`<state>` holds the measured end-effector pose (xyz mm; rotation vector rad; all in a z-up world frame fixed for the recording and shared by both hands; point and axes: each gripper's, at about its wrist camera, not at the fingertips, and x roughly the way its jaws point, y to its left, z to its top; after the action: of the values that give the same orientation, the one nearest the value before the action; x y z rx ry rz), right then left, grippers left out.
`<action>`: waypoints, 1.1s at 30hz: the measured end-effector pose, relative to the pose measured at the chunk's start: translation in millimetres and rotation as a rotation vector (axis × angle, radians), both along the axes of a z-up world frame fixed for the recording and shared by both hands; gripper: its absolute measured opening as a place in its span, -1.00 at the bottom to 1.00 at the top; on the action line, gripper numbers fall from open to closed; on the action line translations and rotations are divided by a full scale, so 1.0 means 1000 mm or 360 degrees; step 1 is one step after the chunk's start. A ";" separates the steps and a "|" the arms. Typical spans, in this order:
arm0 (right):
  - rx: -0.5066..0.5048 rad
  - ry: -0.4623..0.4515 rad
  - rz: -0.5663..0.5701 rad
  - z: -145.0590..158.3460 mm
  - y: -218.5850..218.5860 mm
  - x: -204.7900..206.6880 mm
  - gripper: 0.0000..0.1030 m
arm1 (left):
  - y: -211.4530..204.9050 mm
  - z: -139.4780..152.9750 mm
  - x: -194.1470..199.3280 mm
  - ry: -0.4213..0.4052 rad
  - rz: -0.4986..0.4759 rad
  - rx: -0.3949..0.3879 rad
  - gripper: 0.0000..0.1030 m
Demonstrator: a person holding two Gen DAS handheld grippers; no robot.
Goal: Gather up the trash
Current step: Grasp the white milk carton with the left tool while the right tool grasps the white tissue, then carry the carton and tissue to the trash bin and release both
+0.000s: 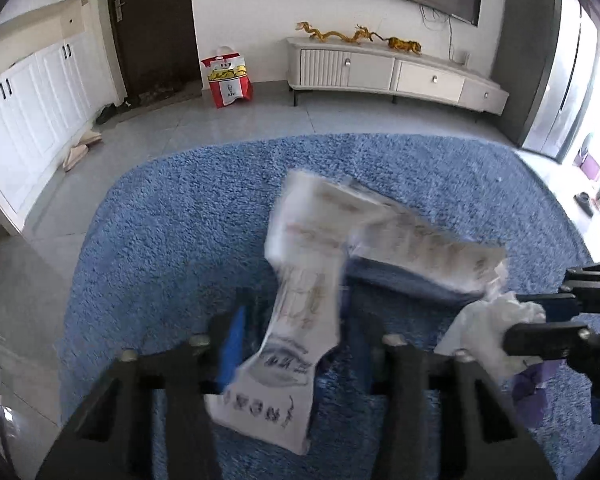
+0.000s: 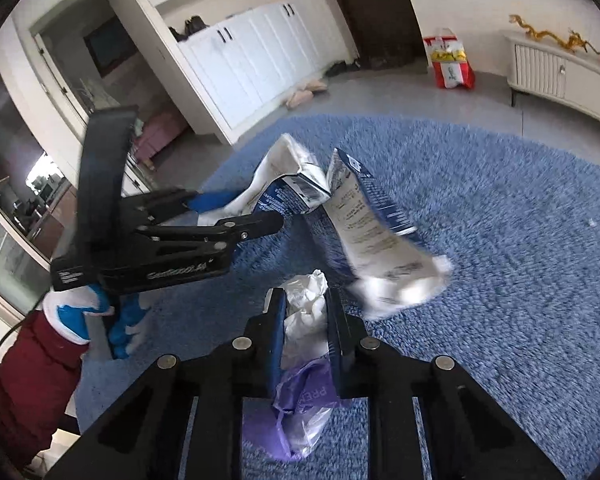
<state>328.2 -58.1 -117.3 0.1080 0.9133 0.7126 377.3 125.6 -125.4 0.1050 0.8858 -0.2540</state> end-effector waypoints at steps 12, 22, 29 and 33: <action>0.0107 -0.0219 -0.0129 0.059 -0.047 -0.067 -0.64 | -0.002 0.046 -0.075 -0.0102 0.0046 -0.0173 -0.32; 0.0142 -0.0423 -0.0266 0.107 -0.107 -0.144 -0.64 | -0.017 0.109 -0.163 -0.0245 0.0030 -0.0303 -0.32; 0.0092 -0.0523 -0.0438 0.111 -0.177 -0.201 -0.64 | -0.074 0.146 -0.211 -0.0338 -0.0115 -0.0325 -0.32; 0.0043 -0.0514 -0.0566 0.101 -0.227 -0.222 -0.64 | -0.133 0.153 -0.221 -0.0322 -0.0276 -0.0307 -0.32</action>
<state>105.8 -284.7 -16.1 0.1692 0.5549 0.3952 156.2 -7.4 27.2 0.0273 0.6477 -0.4807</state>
